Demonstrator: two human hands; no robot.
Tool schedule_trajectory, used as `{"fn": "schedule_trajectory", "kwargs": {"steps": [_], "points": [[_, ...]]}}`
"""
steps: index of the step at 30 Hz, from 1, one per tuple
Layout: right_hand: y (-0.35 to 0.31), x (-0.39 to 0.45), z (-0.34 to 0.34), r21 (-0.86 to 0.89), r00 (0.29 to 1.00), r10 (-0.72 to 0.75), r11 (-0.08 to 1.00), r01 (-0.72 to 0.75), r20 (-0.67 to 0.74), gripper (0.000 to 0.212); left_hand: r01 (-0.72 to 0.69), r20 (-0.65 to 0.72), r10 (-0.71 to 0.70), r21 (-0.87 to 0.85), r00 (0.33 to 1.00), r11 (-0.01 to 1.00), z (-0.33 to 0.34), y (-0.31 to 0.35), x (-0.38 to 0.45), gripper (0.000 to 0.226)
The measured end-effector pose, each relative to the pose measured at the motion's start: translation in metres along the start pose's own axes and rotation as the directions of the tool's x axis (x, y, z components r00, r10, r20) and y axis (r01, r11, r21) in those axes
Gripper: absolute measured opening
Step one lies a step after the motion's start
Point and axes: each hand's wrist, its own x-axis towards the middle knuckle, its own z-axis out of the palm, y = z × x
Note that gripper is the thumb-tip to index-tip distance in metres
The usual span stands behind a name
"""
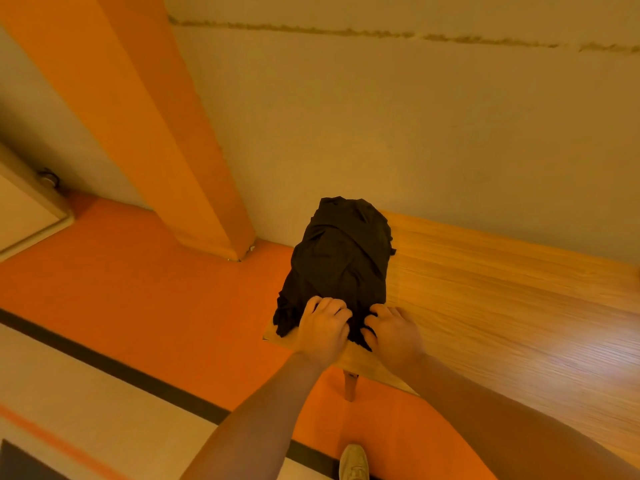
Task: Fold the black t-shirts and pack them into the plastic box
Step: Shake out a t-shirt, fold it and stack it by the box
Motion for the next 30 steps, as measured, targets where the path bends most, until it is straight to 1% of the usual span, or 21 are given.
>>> {"fn": "schedule_trajectory", "kwargs": {"steps": [1, 2, 4, 5, 7, 8, 10, 11, 13, 16, 19, 21, 23, 24, 26, 27, 29, 30], "points": [[0.001, 0.0, -0.001, 0.013, 1.0, 0.007, 1.0, -0.007, -0.027, 0.014, 0.038, -0.048, -0.042, -0.073, 0.998, 0.997, -0.002, 0.002, 0.002, 0.019], [0.0, 0.0, -0.002, 0.03, 0.999, 0.021, 0.999, -0.02, -0.043, 0.016, 0.073, -0.091, -0.087, -0.143, 0.992, 0.987, -0.005, 0.003, 0.004, 0.02], [0.001, 0.001, -0.006, 0.071, 0.997, 0.048, 0.997, -0.044, -0.066, 0.029, 0.115, -0.136, -0.153, -0.253, 0.979, 0.961, -0.011, 0.006, 0.006, 0.021], [0.001, 0.001, -0.007, 0.078, 0.995, 0.055, 0.996, -0.048, -0.082, 0.038, 0.12, -0.146, -0.168, -0.29, 0.975, 0.949, -0.015, 0.008, 0.007, 0.022], [0.0, 0.0, -0.01, 0.082, 0.996, 0.052, 0.996, -0.046, -0.066, 0.054, 0.142, -0.139, -0.204, -0.362, 0.969, 0.921, -0.022, 0.012, 0.008, 0.026], [-0.001, -0.001, -0.011, 0.093, 0.997, 0.055, 0.994, -0.05, -0.048, 0.057, 0.168, -0.12, -0.234, -0.401, 0.965, 0.901, -0.026, 0.015, 0.008, 0.029], [-0.002, -0.003, -0.013, 0.147, 0.995, 0.087, 0.986, -0.08, -0.046, 0.049, 0.212, -0.084, -0.281, -0.464, 0.956, 0.86, -0.032, 0.019, 0.007, 0.028], [-0.004, -0.003, -0.015, 0.185, 0.992, 0.104, 0.979, -0.089, -0.077, 0.043, 0.219, -0.078, -0.29, -0.48, 0.954, 0.849, -0.035, 0.021, 0.007, 0.025], [-0.008, -0.003, -0.022, 0.28, 0.982, 0.132, 0.956, -0.089, -0.138, 0.034, 0.22, -0.069, -0.291, -0.496, 0.954, 0.84, -0.04, 0.025, 0.009, 0.018], [-0.014, -0.003, -0.034, 0.386, 0.986, 0.134, 0.919, -0.087, -0.098, 0.017, 0.211, -0.051, -0.269, -0.486, 0.962, 0.848, -0.047, 0.031, 0.01, 0.015], [-0.015, -0.005, -0.04, 0.516, 0.991, 0.087, 0.857, -0.02, -0.106, 0.008, 0.195, -0.072, -0.256, -0.463, 0.964, 0.865, -0.052, 0.032, 0.01, 0.012], [-0.019, -0.009, -0.045, 0.619, 0.995, 0.06, 0.786, 0.001, -0.079, 0.015, 0.183, -0.09, -0.251, -0.461, 0.964, 0.868, -0.054, 0.032, 0.008, 0.012], [-0.022, -0.013, -0.05, 0.682, 0.997, 0.038, 0.732, 0.017, -0.065, 0.023, 0.173, -0.103, -0.242, -0.444, 0.965, 0.879, -0.056, 0.032, 0.008, 0.013], [-0.023, -0.015, -0.052, 0.693, 0.997, 0.03, 0.72, 0.027, -0.07, 0.022, 0.168, -0.11, -0.236, -0.431, 0.965, 0.886, -0.057, 0.032, 0.008, 0.014], [-0.024, -0.015, -0.055, 0.717, 0.995, 0.031, 0.695, 0.049, -0.098, 0.013, 0.166, -0.123, -0.234, -0.409, 0.964, 0.897, -0.061, 0.034, 0.009, 0.016], [-0.023, -0.015, -0.057, 0.736, 0.994, 0.045, 0.675, 0.041, -0.096, 0.01, 0.165, -0.131, -0.235, -0.402, 0.963, 0.901, -0.062, 0.034, 0.009, 0.017], [-0.021, -0.016, -0.061, 0.753, 0.994, 0.093, 0.657, -0.023, -0.051, 0.018, 0.161, -0.145, -0.232, -0.385, 0.962, 0.909, -0.064, 0.031, 0.008, 0.016], [-0.018, -0.017, -0.062, 0.744, 0.993, 0.113, 0.666, -0.052, -0.032, 0.022, 0.157, -0.148, -0.225, -0.37, 0.963, 0.916, -0.065, 0.03, 0.007, 0.016]]}}
